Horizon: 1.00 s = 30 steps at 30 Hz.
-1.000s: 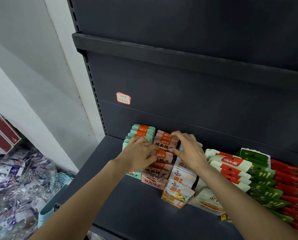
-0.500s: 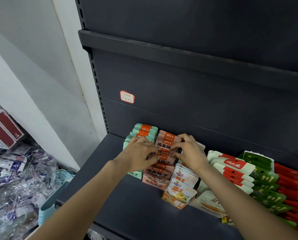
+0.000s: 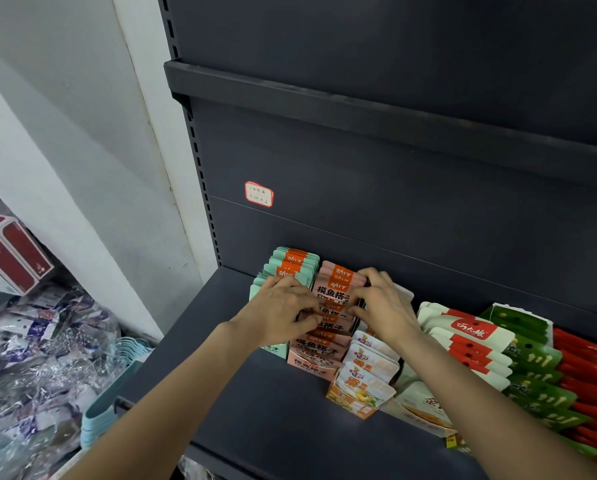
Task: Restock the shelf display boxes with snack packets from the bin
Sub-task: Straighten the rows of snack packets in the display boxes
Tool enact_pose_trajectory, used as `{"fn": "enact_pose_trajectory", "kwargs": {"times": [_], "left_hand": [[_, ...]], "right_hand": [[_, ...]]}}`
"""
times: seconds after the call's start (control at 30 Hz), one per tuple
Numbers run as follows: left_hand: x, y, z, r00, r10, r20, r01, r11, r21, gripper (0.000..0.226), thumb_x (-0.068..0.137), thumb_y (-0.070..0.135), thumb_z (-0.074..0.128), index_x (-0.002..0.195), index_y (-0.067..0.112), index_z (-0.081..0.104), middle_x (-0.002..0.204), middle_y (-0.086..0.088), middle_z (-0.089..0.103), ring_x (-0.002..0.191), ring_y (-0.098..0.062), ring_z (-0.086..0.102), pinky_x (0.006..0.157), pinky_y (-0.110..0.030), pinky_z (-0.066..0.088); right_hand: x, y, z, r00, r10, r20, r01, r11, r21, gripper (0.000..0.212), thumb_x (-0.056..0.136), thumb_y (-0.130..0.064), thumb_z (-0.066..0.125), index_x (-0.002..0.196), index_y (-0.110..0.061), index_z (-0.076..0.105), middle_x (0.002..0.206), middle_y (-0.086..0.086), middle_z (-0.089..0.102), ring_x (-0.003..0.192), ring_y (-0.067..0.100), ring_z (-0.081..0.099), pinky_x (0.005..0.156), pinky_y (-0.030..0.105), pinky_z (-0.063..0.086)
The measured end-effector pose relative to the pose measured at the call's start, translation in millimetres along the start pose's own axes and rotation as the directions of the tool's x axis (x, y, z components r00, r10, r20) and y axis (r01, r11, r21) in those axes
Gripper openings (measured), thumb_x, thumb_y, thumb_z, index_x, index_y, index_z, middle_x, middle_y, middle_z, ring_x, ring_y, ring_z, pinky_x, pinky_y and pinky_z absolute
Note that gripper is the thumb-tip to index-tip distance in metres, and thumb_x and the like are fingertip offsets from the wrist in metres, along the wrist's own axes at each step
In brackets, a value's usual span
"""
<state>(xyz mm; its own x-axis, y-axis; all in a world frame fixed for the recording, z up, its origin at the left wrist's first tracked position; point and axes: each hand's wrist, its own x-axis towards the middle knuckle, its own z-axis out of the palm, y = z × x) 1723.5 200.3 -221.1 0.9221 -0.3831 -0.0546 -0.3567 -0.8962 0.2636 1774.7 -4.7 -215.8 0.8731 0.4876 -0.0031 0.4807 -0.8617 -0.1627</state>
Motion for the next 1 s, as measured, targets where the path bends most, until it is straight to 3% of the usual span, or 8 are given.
{"fn": "enact_pose_trajectory", "kwargs": {"times": [0.27, 0.37, 0.5, 0.6, 0.73, 0.8, 0.87, 1.0], "left_hand": [[-0.4, 0.5, 1.3, 1.000, -0.006, -0.029, 0.005, 1.000, -0.008, 0.062, 0.082, 0.061, 0.015, 0.112, 0.033, 0.060, 0.119, 0.017, 0.059, 0.111, -0.009, 0.040, 0.095, -0.028, 0.018], [-2.2, 2.8, 0.6, 0.999, -0.013, -0.040, 0.013, 1.000, -0.005, 0.067, 0.080, 0.060, 0.012, 0.117, 0.031, 0.060, 0.132, 0.015, 0.051, 0.117, -0.009, 0.039, 0.099, -0.029, 0.020], [-5.6, 2.7, 4.6, 0.992, -0.008, -0.125, 0.004, 1.000, -0.025, 0.063, 0.081, 0.056, 0.016, 0.112, 0.031, 0.064, 0.152, 0.015, 0.025, 0.125, -0.011, 0.037, 0.103, -0.034, 0.024], [-6.1, 3.7, 5.8, 0.990, -0.016, -0.141, 0.012, 0.999, -0.032, 0.061, 0.082, 0.055, 0.016, 0.117, 0.033, 0.062, 0.155, 0.012, 0.018, 0.131, -0.010, 0.033, 0.105, -0.034, 0.023], [-5.1, 5.7, 4.1, 0.992, -0.025, -0.128, 0.021, 0.999, -0.030, 0.062, 0.084, 0.056, 0.016, 0.115, 0.030, 0.063, 0.152, 0.012, 0.025, 0.126, -0.012, 0.037, 0.105, -0.033, 0.023], [-2.3, 5.8, 2.9, 0.994, -0.038, -0.102, 0.036, 0.999, -0.016, 0.050, 0.091, 0.050, 0.026, 0.117, 0.028, 0.062, 0.150, 0.012, 0.029, 0.127, -0.012, 0.036, 0.105, -0.032, 0.022], [0.6, 6.0, 1.8, 0.995, -0.048, -0.089, 0.047, 0.999, -0.017, 0.037, 0.095, 0.042, 0.037, 0.122, 0.028, 0.059, 0.150, 0.012, 0.030, 0.130, -0.012, 0.034, 0.107, -0.032, 0.020], [-1.3, 7.5, -0.8, 0.994, -0.054, -0.092, 0.050, 0.998, -0.047, 0.035, 0.095, 0.038, 0.042, 0.123, 0.028, 0.059, 0.151, 0.011, 0.028, 0.131, -0.012, 0.034, 0.108, -0.033, 0.020]], "right_hand": [[1.7, -3.5, 0.9, 0.999, -0.012, 0.036, 0.014, 0.997, -0.075, 0.023, 0.092, -0.025, 0.057, 0.113, -0.018, 0.062, 0.136, -0.005, 0.032, 0.122, 0.014, 0.030, 0.090, 0.029, 0.045], [1.7, -1.8, -1.3, 0.999, -0.028, 0.032, 0.030, 0.998, -0.053, 0.021, 0.094, -0.026, 0.052, 0.112, -0.018, 0.060, 0.135, -0.006, 0.036, 0.120, 0.013, 0.033, 0.087, 0.031, 0.047], [2.2, 0.8, -13.9, 0.999, 0.022, -0.040, -0.019, 0.998, 0.051, 0.014, 0.097, -0.034, 0.044, 0.101, -0.022, 0.050, 0.110, -0.006, 0.057, 0.098, 0.012, 0.053, 0.077, 0.035, 0.049], [0.1, -1.1, -16.8, 0.997, 0.051, -0.061, -0.048, 0.998, 0.051, 0.017, 0.099, -0.035, 0.040, 0.105, -0.021, 0.047, 0.099, -0.003, 0.060, 0.085, 0.014, 0.059, 0.070, 0.033, 0.049], [0.1, -2.5, -13.5, 0.999, 0.044, -0.033, -0.041, 0.996, 0.075, 0.009, 0.096, -0.032, 0.049, 0.096, -0.023, 0.051, 0.107, -0.007, 0.057, 0.098, 0.012, 0.055, 0.080, 0.036, 0.050], [0.9, -1.6, -12.8, 0.999, 0.033, -0.012, -0.032, 0.997, 0.075, 0.007, 0.093, -0.031, 0.054, 0.089, -0.025, 0.052, 0.110, -0.008, 0.055, 0.103, 0.010, 0.051, 0.083, 0.036, 0.049], [0.6, -1.3, -11.8, 0.999, 0.033, -0.014, -0.032, 0.997, 0.065, 0.008, 0.094, -0.031, 0.054, 0.091, -0.023, 0.054, 0.112, -0.008, 0.054, 0.104, 0.010, 0.050, 0.083, 0.035, 0.049], [-2.7, -5.1, -10.8, 0.999, 0.001, -0.054, -0.001, 1.000, 0.005, 0.016, 0.099, -0.029, 0.043, 0.102, -0.016, 0.052, 0.111, -0.002, 0.058, 0.101, 0.014, 0.054, 0.078, 0.031, 0.048]]}}
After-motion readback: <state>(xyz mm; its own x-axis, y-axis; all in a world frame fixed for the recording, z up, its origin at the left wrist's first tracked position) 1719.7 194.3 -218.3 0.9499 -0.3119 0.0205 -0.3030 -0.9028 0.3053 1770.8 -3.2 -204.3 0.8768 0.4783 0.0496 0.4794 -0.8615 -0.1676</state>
